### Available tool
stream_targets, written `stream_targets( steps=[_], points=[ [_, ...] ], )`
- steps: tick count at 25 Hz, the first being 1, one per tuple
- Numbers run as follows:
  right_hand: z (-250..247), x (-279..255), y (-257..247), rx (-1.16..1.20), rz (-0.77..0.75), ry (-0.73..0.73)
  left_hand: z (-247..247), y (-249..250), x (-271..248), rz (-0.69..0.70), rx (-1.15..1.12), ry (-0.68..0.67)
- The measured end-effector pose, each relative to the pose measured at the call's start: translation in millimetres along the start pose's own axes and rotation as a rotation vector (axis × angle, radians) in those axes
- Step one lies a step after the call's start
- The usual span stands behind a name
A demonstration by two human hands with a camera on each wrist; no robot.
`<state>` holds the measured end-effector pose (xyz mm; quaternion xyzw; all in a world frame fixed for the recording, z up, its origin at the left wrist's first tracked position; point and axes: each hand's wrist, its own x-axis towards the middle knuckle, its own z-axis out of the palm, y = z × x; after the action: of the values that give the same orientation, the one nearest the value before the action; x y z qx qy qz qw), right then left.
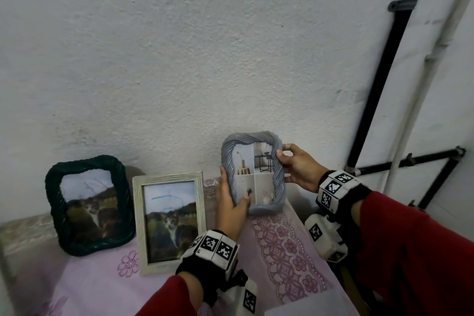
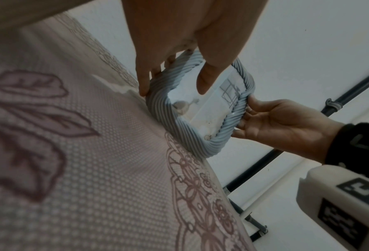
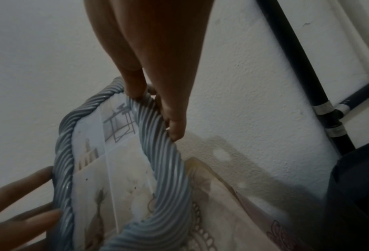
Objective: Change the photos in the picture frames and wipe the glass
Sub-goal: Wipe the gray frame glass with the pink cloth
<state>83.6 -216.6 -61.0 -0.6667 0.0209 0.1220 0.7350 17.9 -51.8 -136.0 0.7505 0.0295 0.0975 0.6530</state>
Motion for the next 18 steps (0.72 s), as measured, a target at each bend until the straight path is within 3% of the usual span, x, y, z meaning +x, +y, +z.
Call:
stream_targets(
  steps=[4,13,18],
  points=[
    [-1.2,-6.4,4.7,-0.002,-0.012,-0.004,-0.3,1.4,-7.2,-0.012,0.140,0.027],
    [-8.5,-15.0,6.3,0.020,-0.017,0.032,-5.4,5.6,-17.5,-0.043,0.131,0.018],
    [-11.3,-21.6,0.2,-0.096,-0.045,0.084,-6.5,7.7,-20.2,-0.047,0.082,-0.007]
  ],
)
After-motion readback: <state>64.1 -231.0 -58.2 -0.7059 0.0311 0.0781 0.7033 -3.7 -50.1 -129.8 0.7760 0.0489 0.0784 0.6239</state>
